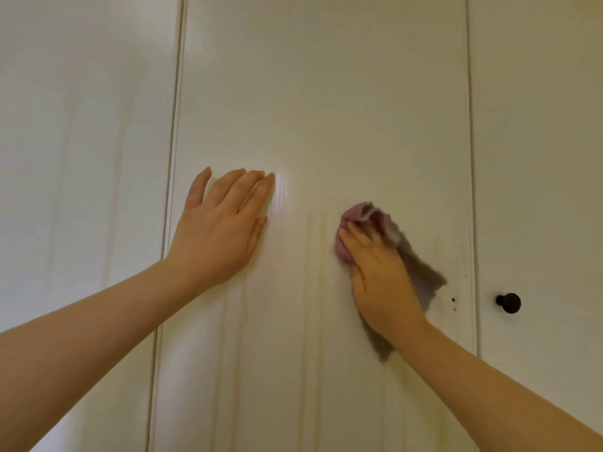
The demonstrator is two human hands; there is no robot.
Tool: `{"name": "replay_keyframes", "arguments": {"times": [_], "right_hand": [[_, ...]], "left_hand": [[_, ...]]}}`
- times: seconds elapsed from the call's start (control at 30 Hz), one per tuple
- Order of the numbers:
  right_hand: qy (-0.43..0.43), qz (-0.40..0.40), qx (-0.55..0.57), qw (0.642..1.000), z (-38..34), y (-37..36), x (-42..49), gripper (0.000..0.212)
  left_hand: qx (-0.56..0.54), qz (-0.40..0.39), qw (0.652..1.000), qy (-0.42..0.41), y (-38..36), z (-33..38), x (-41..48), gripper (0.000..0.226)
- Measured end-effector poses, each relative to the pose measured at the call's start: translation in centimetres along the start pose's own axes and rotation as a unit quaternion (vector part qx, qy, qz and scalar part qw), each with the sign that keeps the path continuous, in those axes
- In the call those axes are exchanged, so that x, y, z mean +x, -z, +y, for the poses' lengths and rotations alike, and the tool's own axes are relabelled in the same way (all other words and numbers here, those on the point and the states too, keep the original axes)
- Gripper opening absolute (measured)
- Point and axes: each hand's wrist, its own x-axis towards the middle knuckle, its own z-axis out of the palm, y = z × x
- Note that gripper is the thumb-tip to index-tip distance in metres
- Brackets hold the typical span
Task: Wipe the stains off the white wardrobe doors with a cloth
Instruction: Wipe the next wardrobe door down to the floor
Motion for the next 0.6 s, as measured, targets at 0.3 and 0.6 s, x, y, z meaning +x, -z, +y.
{"name": "replay_keyframes", "arguments": {"times": [0.3,0.6], "right_hand": [[-0.033,0.024,0.037,0.998,-1.5,-1.1,4.4,0.048],[-0.027,0.013,0.034,0.999,-1.8,-0.9,5.9,0.049]], "left_hand": [[0.022,-0.060,0.997,-0.046,-1.3,1.4,-1.4,0.070],[0.010,-0.055,0.998,-0.035,-1.2,1.3,-1.3,0.068]]}}
